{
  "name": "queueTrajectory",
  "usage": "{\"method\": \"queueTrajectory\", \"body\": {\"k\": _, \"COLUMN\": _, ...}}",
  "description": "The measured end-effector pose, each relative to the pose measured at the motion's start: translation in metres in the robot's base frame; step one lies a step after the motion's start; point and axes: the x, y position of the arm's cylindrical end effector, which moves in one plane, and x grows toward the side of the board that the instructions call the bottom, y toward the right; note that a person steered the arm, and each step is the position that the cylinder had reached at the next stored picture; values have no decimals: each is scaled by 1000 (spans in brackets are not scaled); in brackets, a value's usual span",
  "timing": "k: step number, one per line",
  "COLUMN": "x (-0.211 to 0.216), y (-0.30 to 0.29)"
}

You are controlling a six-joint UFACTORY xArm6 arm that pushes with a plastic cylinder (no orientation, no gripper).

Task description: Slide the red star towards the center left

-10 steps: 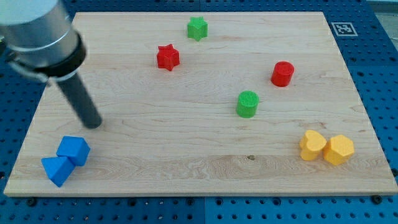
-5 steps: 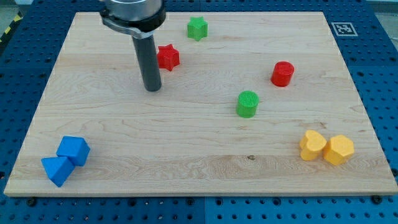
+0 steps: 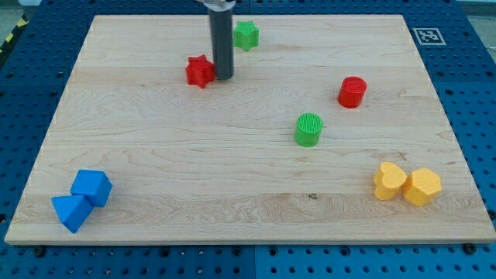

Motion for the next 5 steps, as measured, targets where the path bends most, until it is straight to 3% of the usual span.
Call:
{"method": "queueTrajectory", "body": {"k": 1, "x": 0, "y": -37}}
{"method": "queueTrajectory", "body": {"k": 3, "x": -14, "y": -51}}
{"method": "queueTrajectory", "body": {"k": 5, "x": -3, "y": -116}}
